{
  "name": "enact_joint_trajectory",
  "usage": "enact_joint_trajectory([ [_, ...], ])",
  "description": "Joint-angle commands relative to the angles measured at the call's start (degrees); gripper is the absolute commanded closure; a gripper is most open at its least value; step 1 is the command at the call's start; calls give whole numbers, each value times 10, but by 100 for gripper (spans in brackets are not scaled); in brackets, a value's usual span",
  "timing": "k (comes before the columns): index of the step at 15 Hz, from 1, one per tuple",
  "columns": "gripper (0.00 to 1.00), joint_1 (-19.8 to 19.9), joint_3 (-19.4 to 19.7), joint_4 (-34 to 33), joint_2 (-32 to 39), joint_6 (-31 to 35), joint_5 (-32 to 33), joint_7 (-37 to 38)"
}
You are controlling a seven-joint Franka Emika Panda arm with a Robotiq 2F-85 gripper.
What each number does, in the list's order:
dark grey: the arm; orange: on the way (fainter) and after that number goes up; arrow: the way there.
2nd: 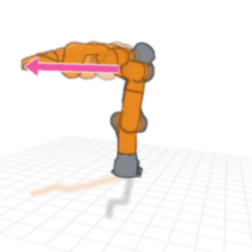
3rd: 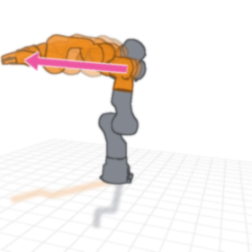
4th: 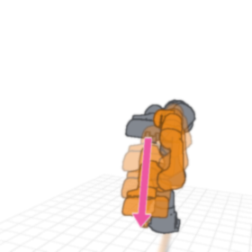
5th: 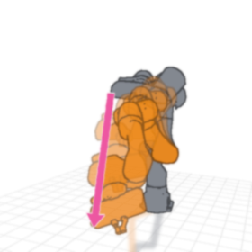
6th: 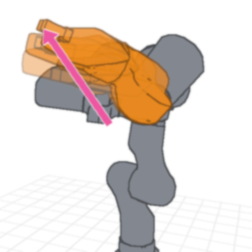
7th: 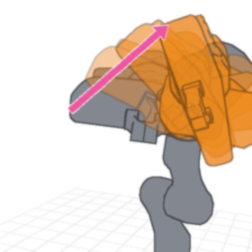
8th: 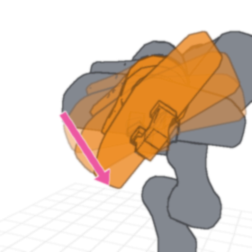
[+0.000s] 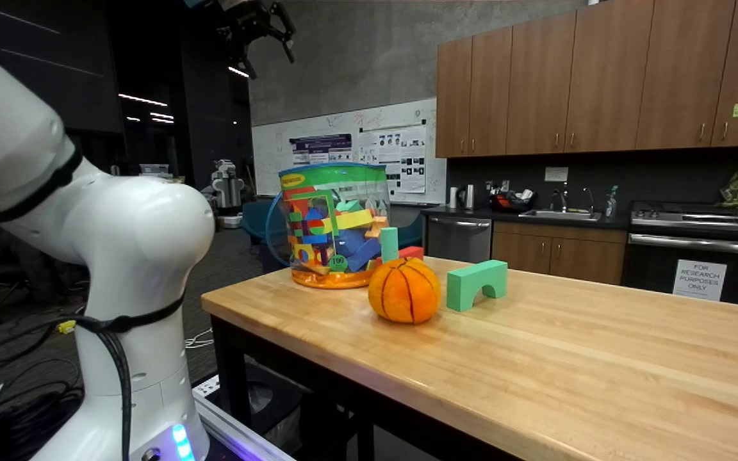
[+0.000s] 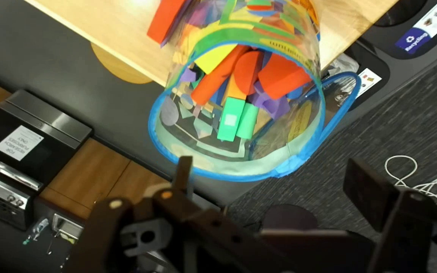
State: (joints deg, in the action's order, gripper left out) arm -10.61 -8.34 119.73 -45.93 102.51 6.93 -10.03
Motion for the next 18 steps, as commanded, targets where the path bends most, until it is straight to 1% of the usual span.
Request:
enact_joint_trajectory([
  [1, 0, 3, 0, -119, 121, -3, 26, -46],
  [5, 0, -3, 11, -182, 210, 5, 25, -89],
  [8, 0, -2, 11, -191, 259, 14, 18, -100],
  [13, 0, -2, 0, -154, 321, 46, 17, -85],
  [18, 0, 2, -10, -80, 372, 101, 32, -46],
])
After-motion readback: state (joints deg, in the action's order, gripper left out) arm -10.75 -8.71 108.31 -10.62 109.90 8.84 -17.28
